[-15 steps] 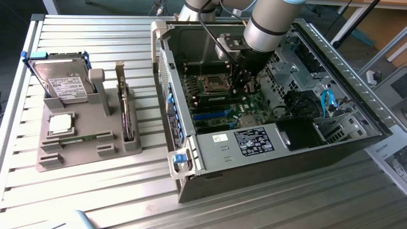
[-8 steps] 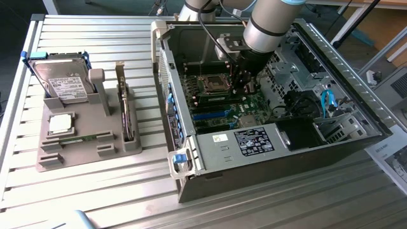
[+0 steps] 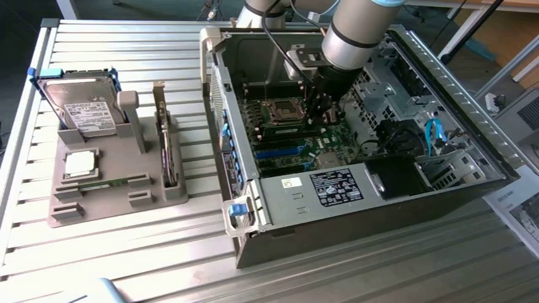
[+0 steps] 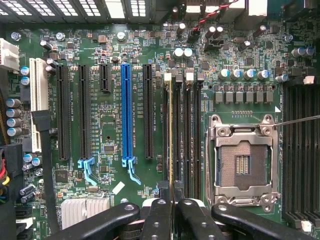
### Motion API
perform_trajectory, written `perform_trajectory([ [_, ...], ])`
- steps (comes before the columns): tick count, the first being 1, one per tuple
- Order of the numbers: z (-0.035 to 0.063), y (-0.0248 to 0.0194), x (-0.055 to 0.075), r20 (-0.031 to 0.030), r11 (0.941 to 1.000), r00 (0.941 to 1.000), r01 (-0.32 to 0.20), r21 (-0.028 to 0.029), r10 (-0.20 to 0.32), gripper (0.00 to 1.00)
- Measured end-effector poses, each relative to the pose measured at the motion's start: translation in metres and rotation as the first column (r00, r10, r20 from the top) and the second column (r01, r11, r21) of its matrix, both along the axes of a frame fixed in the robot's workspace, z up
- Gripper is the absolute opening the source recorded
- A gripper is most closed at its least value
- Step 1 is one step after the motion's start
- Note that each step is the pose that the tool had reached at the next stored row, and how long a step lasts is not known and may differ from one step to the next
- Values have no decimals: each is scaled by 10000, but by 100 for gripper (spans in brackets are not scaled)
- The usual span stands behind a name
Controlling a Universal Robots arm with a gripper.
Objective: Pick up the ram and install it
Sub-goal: 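Insert the ram into the slot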
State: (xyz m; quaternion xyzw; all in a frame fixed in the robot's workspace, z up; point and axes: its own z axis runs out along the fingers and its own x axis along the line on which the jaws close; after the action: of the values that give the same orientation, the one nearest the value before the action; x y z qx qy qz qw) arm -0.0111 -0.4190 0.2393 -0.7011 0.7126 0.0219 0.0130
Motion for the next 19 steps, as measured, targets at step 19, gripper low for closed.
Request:
perform_trajectory([
  [19,9,0,0,52,10000,10000,-3,-1,3,12],
])
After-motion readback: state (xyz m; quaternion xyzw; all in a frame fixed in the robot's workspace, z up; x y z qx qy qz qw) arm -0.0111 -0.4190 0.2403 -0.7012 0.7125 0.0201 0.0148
